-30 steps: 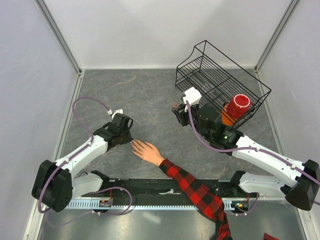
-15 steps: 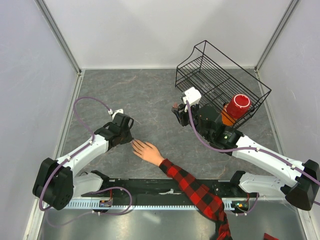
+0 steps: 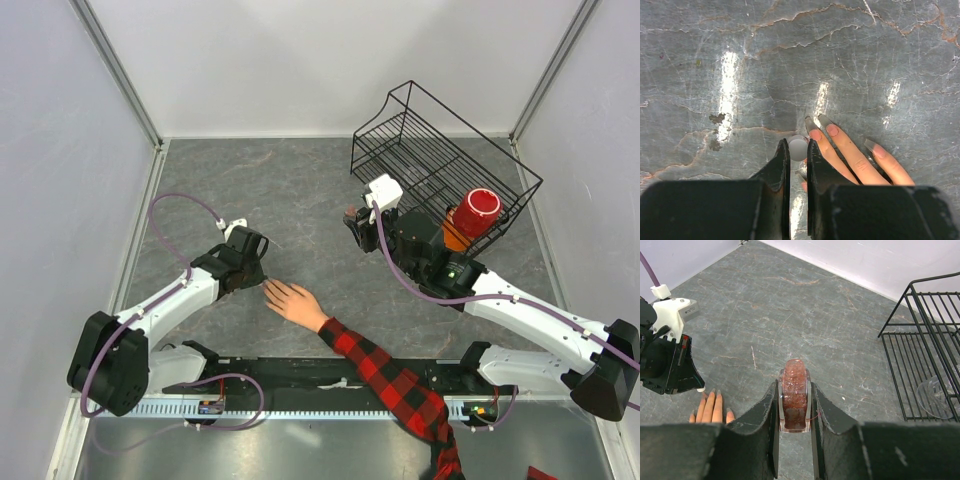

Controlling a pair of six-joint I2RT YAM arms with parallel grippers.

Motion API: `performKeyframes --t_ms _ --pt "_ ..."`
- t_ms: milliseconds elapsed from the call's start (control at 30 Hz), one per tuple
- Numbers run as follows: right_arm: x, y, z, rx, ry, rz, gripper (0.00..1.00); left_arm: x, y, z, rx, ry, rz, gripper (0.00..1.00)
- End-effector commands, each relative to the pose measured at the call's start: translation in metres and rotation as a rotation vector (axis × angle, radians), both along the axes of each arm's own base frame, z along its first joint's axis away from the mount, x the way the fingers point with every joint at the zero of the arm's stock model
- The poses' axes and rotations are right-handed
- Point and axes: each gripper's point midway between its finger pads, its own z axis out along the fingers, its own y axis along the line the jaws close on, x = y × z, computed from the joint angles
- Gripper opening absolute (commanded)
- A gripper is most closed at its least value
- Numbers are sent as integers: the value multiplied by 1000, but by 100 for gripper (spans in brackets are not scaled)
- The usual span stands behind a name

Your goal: Paint the nails

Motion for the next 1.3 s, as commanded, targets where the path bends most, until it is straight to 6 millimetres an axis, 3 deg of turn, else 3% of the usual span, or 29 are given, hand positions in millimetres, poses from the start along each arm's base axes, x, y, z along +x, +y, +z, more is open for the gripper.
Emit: performKeyframes --t_ms 0,333,467,600,667,800,833,933,1033,1167,1267 --pt "1 1 29 69 -43 1 0 14 2 9 11 -54 25 2" --pt "1 2 28 64 -41 3 0 20 5 16 30 -73 30 2" --pt "0 1 30 70 -42 4 0 27 2 49 4 -141 21 2" --pt "-2 1 33 81 -45 10 0 21 6 67 9 -165 -1 2" --pt "-3 1 34 81 -39 14 0 21 -4 87 -37 -213 -56 2" --pt "-16 9 38 69 -14 103 0 21 -28 178 -122 -497 -311 2" --pt "-25 18 46 78 -13 176 0 14 -44 208 -183 -567 -414 2" --pt "-48 31 48 44 17 328 0 -7 -69 267 -253 -725 -652 2" --pt "-60 34 43 7 59 397 0 -30 -94 303 -342 -772 -856 2" --pt "-82 35 50 48 81 486 0 -37 -107 324 -427 -747 -905 2" --pt "-88 33 50 54 83 504 0 -46 -118 335 -504 -745 -963 2"
